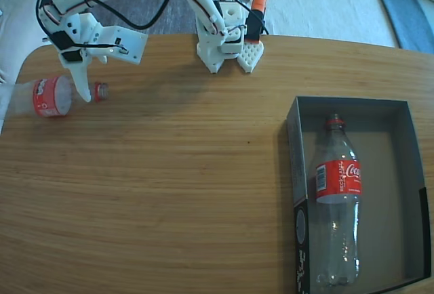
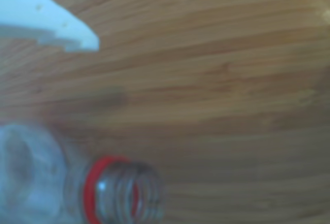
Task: Grasp the bottles and put them in the box.
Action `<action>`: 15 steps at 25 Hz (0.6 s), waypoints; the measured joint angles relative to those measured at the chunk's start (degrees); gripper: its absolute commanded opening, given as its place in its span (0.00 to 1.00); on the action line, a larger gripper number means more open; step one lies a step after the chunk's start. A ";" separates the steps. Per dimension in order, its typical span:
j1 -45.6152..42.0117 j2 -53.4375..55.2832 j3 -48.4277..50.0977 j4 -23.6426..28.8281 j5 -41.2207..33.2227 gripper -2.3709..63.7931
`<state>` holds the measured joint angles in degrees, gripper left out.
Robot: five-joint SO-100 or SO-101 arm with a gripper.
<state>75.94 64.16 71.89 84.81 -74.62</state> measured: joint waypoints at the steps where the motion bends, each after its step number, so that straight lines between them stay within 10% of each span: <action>1: 0.09 -0.09 0.00 0.00 0.00 0.76; 15: -2.64 -0.09 -0.09 -2.02 -1.76 0.76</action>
<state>73.30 64.07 71.81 82.79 -76.38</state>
